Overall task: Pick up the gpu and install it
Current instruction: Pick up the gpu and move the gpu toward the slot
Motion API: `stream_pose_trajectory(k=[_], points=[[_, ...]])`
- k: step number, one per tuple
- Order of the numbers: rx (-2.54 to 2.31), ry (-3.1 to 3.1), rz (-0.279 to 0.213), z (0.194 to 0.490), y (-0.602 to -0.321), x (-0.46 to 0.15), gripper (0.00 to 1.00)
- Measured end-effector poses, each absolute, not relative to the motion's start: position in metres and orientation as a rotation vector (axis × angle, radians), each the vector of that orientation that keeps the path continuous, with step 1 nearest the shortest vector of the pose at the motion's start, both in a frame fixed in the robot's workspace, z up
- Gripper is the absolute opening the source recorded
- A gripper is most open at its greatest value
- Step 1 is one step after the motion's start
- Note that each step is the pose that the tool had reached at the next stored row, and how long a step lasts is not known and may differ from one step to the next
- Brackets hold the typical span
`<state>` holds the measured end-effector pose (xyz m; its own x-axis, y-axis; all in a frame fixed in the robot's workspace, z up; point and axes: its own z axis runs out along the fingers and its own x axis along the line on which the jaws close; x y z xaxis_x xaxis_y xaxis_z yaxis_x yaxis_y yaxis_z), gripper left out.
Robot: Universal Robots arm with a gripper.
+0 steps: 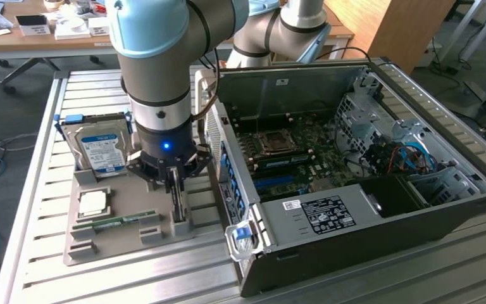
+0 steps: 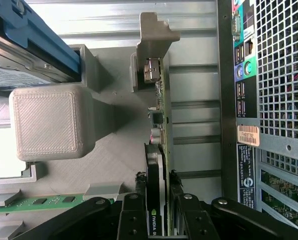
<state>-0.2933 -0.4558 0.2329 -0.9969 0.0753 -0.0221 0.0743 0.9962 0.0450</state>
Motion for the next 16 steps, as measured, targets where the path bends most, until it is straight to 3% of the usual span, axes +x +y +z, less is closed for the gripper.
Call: stream_pose_trajectory(k=[16], points=[[0.117,3.115,0.069,0.2329,-0.4558,-0.2933,0.27]])
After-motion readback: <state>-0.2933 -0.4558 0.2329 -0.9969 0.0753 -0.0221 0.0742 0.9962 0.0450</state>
